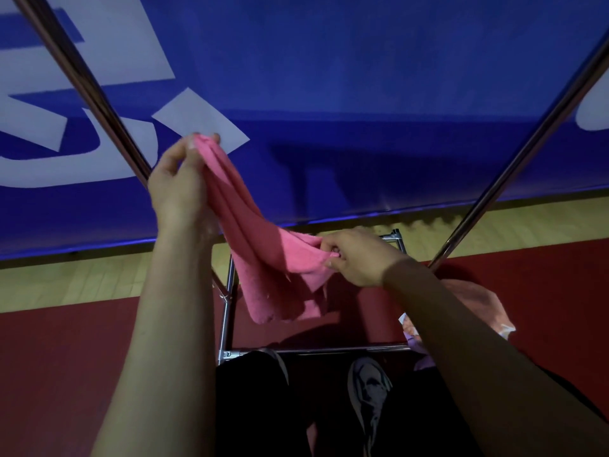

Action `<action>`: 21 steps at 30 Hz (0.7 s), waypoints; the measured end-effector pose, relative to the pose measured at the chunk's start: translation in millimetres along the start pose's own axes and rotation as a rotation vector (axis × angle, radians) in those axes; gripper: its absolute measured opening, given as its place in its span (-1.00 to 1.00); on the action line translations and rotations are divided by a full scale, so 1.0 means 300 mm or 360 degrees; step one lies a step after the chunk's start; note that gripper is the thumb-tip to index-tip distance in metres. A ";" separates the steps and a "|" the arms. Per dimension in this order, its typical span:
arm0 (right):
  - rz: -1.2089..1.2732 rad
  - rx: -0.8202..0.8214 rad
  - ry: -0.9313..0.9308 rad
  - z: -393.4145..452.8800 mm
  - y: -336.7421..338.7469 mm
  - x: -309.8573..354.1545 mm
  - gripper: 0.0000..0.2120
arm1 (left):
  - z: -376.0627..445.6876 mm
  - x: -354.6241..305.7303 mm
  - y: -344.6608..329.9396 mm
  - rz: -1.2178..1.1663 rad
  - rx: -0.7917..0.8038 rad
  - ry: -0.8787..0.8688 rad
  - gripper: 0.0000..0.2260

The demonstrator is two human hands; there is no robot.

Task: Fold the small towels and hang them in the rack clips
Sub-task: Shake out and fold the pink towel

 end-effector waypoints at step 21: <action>0.0523 -0.0603 0.0080 -0.062 0.222 -0.035 -0.84 | -0.047 0.084 -0.047 0.1987 0.0579 0.0025 -0.80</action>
Point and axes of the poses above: each hand's wrist, its own z-axis towards the middle knuckle, its own y-axis out of the back of the hand, x = y × z, the point moved 2 cm from there along z, towards the middle knuckle, and after that the axes turned 6 degrees about z, right-handed, at the moved point
